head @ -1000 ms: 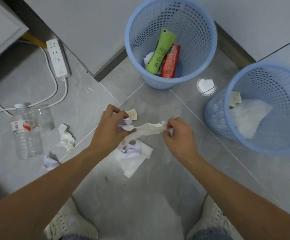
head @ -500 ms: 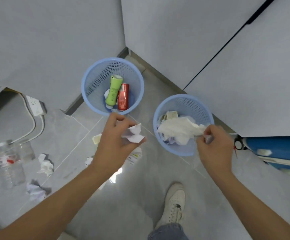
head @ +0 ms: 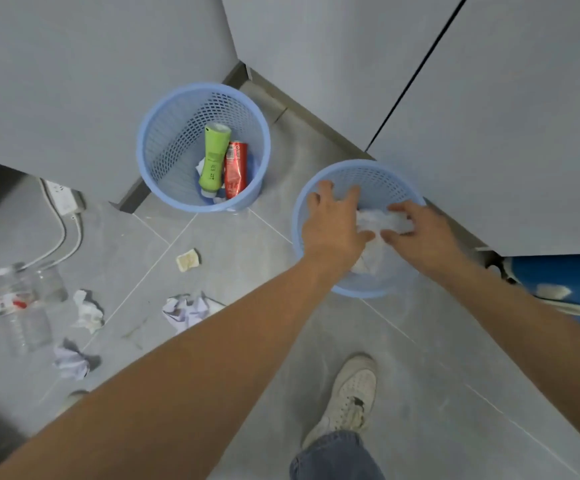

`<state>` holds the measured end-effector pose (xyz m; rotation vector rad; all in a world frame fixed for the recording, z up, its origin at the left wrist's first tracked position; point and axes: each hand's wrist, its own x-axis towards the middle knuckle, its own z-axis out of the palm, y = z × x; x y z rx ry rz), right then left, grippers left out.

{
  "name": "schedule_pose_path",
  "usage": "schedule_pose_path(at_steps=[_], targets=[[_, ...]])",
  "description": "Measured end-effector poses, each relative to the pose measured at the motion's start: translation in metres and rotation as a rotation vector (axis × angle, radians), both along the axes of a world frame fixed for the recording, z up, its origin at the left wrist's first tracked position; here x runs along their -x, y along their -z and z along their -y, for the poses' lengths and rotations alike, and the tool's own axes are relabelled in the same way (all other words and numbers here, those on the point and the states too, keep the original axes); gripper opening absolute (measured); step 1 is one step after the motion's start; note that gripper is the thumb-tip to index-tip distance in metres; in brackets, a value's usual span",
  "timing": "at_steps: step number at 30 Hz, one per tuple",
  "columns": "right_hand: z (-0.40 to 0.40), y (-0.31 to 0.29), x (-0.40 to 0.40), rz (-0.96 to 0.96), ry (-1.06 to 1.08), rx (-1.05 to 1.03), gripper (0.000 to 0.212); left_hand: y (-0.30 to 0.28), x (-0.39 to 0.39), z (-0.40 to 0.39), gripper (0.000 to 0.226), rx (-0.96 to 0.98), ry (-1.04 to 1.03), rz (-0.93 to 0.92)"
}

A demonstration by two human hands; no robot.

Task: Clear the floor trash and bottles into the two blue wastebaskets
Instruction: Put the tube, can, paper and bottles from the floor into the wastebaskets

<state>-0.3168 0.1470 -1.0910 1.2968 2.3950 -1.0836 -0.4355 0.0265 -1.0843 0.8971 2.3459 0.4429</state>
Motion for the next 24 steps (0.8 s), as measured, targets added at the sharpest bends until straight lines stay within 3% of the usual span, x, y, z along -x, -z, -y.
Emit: schedule_pose_path(at_steps=[4, 7, 9, 12, 17, 24], targets=[[0.020, -0.028, -0.012, -0.015, 0.037, -0.125, 0.042, -0.017, -0.004, 0.052, 0.059, -0.157, 0.003, -0.043], [0.057, -0.057, -0.003, -0.181, 0.069, -0.168, 0.029, -0.028, -0.003, 0.116, 0.045, -0.231, -0.081, -0.015], [0.098, -0.067, 0.012, -0.242, 0.001, -0.161, 0.022, -0.028, -0.001, 0.166, 0.038, -0.187, -0.146, 0.012], [0.175, -0.045, 0.030, -0.255, -0.215, -0.101, 0.022, -0.008, 0.002, 0.253, 0.036, 0.057, -0.233, 0.090], [0.288, 0.052, 0.062, 0.034, -0.502, 0.111, 0.045, 0.052, 0.029, 0.371, 0.056, 0.402, -0.272, 0.146], [0.375, 0.165, 0.120, 0.189, -0.683, 0.007, 0.088, 0.158, 0.074, 0.421, 0.105, 0.405, -0.123, 0.072]])
